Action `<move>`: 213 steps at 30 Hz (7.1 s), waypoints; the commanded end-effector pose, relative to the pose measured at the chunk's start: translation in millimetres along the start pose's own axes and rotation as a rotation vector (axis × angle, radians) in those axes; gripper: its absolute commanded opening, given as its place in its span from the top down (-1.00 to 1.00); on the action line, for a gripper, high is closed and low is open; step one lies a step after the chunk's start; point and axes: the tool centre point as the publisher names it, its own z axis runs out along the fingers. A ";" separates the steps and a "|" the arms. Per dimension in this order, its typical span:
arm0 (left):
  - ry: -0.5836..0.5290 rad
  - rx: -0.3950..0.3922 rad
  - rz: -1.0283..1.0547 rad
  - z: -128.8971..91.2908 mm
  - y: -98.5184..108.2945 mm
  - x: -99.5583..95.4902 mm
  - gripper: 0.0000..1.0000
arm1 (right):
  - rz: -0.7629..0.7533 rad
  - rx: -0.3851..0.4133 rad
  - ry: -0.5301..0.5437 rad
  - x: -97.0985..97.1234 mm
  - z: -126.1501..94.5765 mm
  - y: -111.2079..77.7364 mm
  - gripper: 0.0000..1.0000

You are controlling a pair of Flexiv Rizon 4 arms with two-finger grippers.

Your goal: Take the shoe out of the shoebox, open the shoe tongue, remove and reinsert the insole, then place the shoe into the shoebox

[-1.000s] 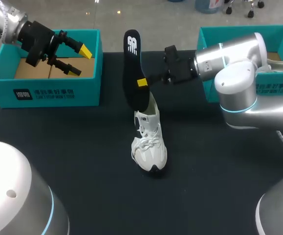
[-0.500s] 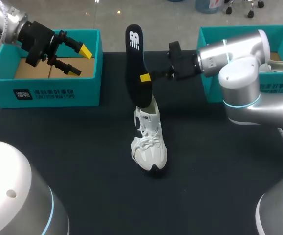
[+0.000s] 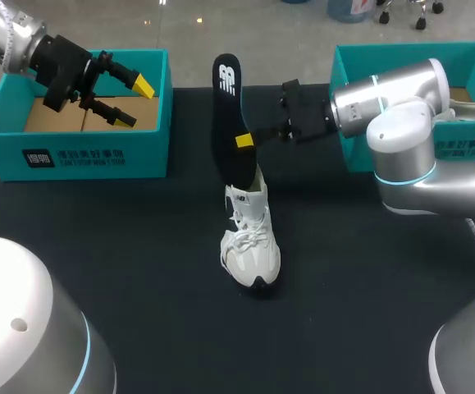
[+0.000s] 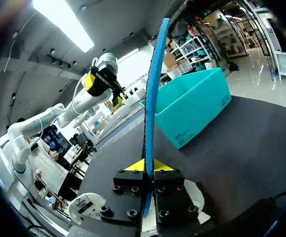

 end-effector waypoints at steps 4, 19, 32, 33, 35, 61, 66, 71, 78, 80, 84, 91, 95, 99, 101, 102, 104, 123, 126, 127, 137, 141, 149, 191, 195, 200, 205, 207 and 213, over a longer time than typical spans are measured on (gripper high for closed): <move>0.003 0.001 0.000 -0.7 -0.1 -0.1 -1.00 | -0.032 -0.023 -0.031 0.4 -10.4 10.8 1.00; 0.003 0.001 0.000 -0.7 -0.1 -0.1 -1.00 | -0.058 -0.025 -0.015 -2.8 -14.1 12.5 1.00; 0.003 0.001 0.000 -0.7 -0.1 -0.1 -1.00 | -0.058 -0.025 -0.015 -2.8 -14.1 12.5 1.00; 0.003 0.001 0.000 -0.7 -0.1 -0.1 -1.00 | -0.059 -0.025 -0.016 -2.8 -15.8 11.6 1.00; 0.003 0.001 0.000 -0.7 -0.1 -0.1 -1.00 | -0.057 -0.026 -0.017 -3.1 -18.5 10.2 1.00; 0.003 0.001 0.000 -0.7 -0.1 -0.1 -1.00 | -0.080 -0.030 -0.021 -7.3 -6.6 -21.7 1.00; 0.003 0.001 0.000 -0.7 -0.1 -0.1 -1.00 | -0.091 -0.025 -0.040 -6.4 -5.1 -31.6 1.00; 0.003 0.001 0.000 -0.7 -0.1 -0.1 -1.00 | -0.092 -0.042 -0.046 -7.1 -3.4 -44.7 1.00; 0.003 0.001 0.000 -0.7 -0.1 -0.1 -1.00 | -0.089 -0.038 -0.053 -7.5 -3.0 -62.5 1.00; 0.003 0.001 0.000 -0.7 -0.1 -0.1 -1.00 | -0.087 -0.039 -0.054 -6.4 -3.2 -65.6 1.00; 0.003 0.001 0.000 -0.7 -0.1 -0.1 -1.00 | -0.076 -0.027 -0.054 -4.3 -3.3 -72.6 1.00; 0.003 0.001 0.000 -0.7 -0.1 -0.1 -1.00 | -0.063 -0.010 -0.060 -0.5 -6.5 -82.5 1.00; 0.003 0.001 0.000 -0.7 -0.1 -0.1 -1.00 | -0.062 0.000 -0.068 0.4 -7.3 -85.9 1.00; 0.003 0.001 0.000 -0.7 -0.1 -0.1 -1.00 | -0.068 0.019 -0.059 0.7 -7.5 -85.2 1.00; 0.003 0.001 0.000 -0.7 -0.1 -0.1 -1.00 | -0.074 0.024 -0.060 1.5 -7.2 -83.1 1.00; 0.003 0.001 0.000 -0.7 -0.1 -0.1 -1.00 | -0.076 0.024 -0.060 2.2 -7.5 -81.1 0.47; 0.003 0.001 0.000 -0.7 -0.1 -0.1 -1.00 | -0.088 0.025 -0.066 3.1 -8.4 -76.6 -0.33; 0.003 0.001 0.000 -0.7 -0.1 -0.1 -1.00 | -0.148 0.094 -0.040 1.0 -10.4 -48.0 0.97; 0.003 0.001 0.000 -0.7 -0.1 -0.1 -1.00 | -0.148 0.112 -0.032 0.0 -8.6 -48.8 1.00; 0.003 0.001 0.000 -0.7 -0.1 -0.1 -1.00 | -0.146 0.117 -0.030 -0.5 -8.5 -49.4 1.00; 0.003 0.001 0.000 -0.7 -0.1 -0.1 -1.00 | -0.142 0.182 -0.024 0.4 -6.4 -60.1 1.00; 0.003 0.001 0.000 -0.7 -0.1 -0.1 -1.00 | -0.147 0.237 -0.025 0.8 -6.2 -67.5 1.00; 0.003 0.001 0.000 -0.7 -0.1 -0.1 -1.00 | -0.130 0.306 0.012 5.6 -3.4 -82.9 1.00; 0.003 0.001 0.000 -0.7 -0.1 -0.1 -1.00 | 0.043 0.211 0.190 7.3 2.4 -81.4 1.00; 0.003 0.001 0.000 -0.7 -0.1 -0.1 -1.00 | 0.051 0.218 0.186 10.1 1.7 -85.7 1.00; 0.003 0.001 0.000 -0.7 -0.1 -0.1 -1.00 | 0.051 0.194 0.166 12.0 -2.4 -76.4 0.40; 0.003 0.001 0.000 -0.7 -0.1 -0.1 -1.00 | 0.059 0.207 0.160 8.8 -1.7 -67.9 0.49; 0.003 0.001 0.000 -0.7 -0.1 -0.1 -1.00 | 0.067 0.221 0.161 7.5 0.1 -67.4 0.62; 0.003 0.001 0.000 -0.7 -0.1 -0.1 -1.00 | 0.124 0.258 0.168 6.5 3.5 -71.4 1.00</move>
